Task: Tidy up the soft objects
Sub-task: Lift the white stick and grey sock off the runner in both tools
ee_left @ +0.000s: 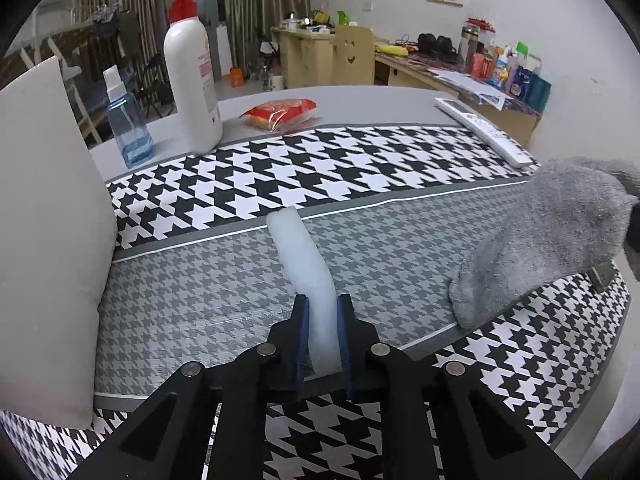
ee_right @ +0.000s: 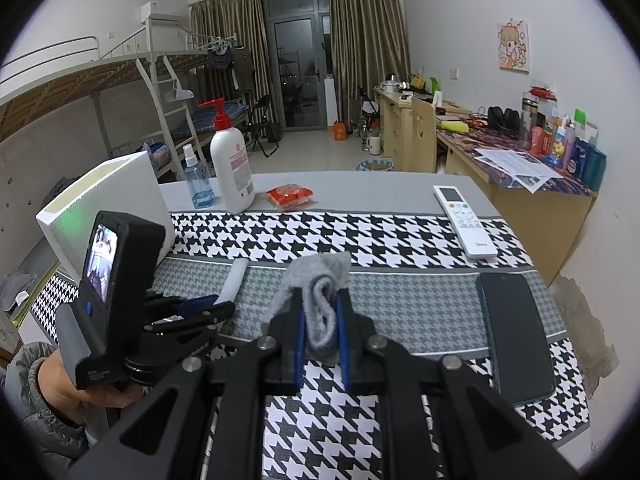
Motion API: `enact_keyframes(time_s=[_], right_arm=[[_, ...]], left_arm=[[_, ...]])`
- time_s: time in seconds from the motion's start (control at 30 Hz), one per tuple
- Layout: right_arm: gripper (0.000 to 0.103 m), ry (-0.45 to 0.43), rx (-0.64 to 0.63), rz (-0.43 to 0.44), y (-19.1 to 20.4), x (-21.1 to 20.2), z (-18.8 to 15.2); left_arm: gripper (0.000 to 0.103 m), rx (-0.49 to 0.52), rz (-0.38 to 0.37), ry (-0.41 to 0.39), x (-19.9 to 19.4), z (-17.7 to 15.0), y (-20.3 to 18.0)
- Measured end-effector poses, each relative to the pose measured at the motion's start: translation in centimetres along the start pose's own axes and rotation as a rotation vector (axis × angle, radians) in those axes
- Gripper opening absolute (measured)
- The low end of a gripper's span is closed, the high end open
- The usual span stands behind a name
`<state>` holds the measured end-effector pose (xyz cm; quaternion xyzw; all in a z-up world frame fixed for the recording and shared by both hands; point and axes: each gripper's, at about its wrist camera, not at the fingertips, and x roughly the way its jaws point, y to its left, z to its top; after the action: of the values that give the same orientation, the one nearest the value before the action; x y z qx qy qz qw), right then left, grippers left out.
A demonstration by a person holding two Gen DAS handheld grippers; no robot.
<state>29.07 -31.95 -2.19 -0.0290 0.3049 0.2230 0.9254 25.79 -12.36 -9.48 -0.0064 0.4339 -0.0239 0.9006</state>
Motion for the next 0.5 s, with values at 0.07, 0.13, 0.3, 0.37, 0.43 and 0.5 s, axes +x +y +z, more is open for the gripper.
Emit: enact_keyframes(time_s=[0.07, 0.13, 0.3, 0.37, 0.43, 0.5], right_arm=[[0.017, 0.0, 0.001, 0.0, 0.1, 0.0, 0.0], [0.017, 0.0, 0.0, 0.002, 0.2, -0.1, -0.1], [0.017, -0.005, -0.004, 0.006, 0.5, -0.1, 0.0], [0.017, -0.006, -0.008, 0.008, 0.6, -0.1, 0.1], [0.017, -0.008, -0.009, 0.01, 0.6, -0.1, 0.1], [0.017, -0.011, -0.01, 0.013, 0.7, -0.1, 0.2]], left_arm=[[0.013, 0.003, -0.003, -0.012, -0.5, 0.0, 0.1], [0.013, 0.015, 0.004, -0.036, -1.2, 0.0, 0.1], [0.013, 0.026, 0.001, -0.058, -2.1, 0.0, 0.2], [0.013, 0.034, 0.005, -0.073, -2.6, 0.0, 0.2], [0.012, 0.04, 0.004, -0.089, -3.1, 0.0, 0.3], [0.012, 0.045, 0.008, -0.101, -3.6, 0.0, 0.3]])
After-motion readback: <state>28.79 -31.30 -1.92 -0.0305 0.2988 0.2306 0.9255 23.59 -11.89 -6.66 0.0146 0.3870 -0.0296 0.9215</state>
